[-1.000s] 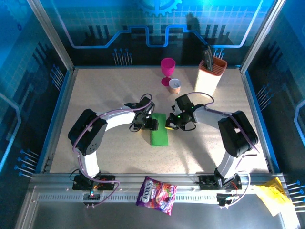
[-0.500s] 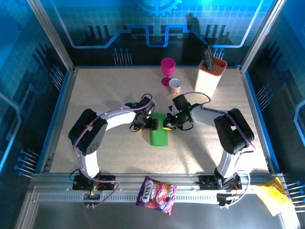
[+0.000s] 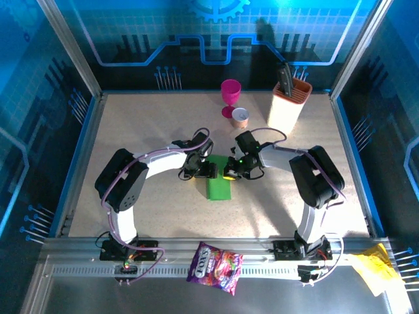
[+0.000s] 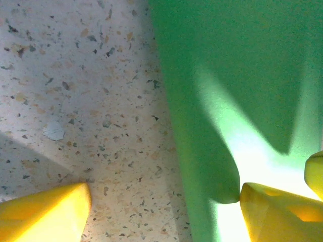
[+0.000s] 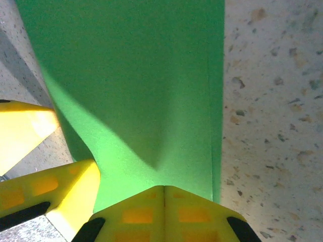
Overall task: Fold a paper plane with a square sheet of paper (pick it up from the middle)
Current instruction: Hold the square sheet of paper at the center of the table.
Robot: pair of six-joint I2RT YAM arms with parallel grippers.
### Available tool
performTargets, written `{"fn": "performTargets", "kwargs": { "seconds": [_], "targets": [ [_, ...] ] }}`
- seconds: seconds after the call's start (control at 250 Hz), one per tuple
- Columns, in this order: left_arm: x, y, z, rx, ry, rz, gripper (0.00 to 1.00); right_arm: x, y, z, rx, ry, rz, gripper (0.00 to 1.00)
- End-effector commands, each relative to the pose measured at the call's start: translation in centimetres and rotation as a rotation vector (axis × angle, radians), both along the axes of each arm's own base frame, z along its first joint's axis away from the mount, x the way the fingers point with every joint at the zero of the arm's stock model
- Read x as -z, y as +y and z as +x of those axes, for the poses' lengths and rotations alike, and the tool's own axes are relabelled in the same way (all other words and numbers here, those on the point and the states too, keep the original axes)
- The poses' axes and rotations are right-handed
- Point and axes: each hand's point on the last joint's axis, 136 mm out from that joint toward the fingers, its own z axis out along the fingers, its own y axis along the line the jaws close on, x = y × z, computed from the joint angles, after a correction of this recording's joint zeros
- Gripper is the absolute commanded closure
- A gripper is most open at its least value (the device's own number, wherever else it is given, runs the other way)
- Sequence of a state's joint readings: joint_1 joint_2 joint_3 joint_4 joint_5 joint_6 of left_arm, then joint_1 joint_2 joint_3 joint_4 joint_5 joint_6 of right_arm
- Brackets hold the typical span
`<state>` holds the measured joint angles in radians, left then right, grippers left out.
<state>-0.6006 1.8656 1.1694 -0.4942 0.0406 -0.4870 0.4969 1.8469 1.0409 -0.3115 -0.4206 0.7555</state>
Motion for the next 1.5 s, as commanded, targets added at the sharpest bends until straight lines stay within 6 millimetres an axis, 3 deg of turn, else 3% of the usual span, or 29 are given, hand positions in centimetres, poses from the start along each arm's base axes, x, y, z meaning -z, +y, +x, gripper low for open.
{"fn": "performTargets", "kwargs": {
  "seconds": [0.0,0.336,0.651,0.819,0.927,1.039,1.19,1.498],
  "targets": [
    [1.5,-0.9,-0.1,0.034,0.022,-0.013,0.20,0.3,0.6,0.0,-0.022,0.001,0.004,1.00],
    [1.0,-1.0,0.0,0.026,0.019,-0.021,0.20,1.3,0.1,-0.6,-0.028,0.020,-0.020,1.00],
    [-5.7,-0.6,2.7,-0.073,-0.094,-0.162,0.15,1.9,-0.5,-1.0,-0.031,0.029,-0.044,1.00],
    [-7.7,-2.1,2.6,-0.068,-0.102,-0.275,0.16,2.0,-0.6,-1.0,-0.032,0.029,-0.047,1.00],
    [-8.1,-3.4,2.2,-0.049,-0.092,-0.361,0.25,2.2,-0.7,-1.1,-0.031,0.031,-0.053,1.00],
    [-8.1,-4.5,1.8,-0.023,-0.087,-0.424,0.48,2.3,-0.8,-1.2,-0.034,0.036,-0.055,1.00],
    [-8.1,-5.4,1.1,0.009,-0.076,-0.484,0.67,2.4,-0.8,-1.1,-0.032,0.037,-0.055,1.00],
    [-6.7,-5.8,0.2,0.027,-0.037,-0.492,0.76,2.5,-0.6,-1.1,-0.027,0.040,-0.051,1.00]
  ]
}}
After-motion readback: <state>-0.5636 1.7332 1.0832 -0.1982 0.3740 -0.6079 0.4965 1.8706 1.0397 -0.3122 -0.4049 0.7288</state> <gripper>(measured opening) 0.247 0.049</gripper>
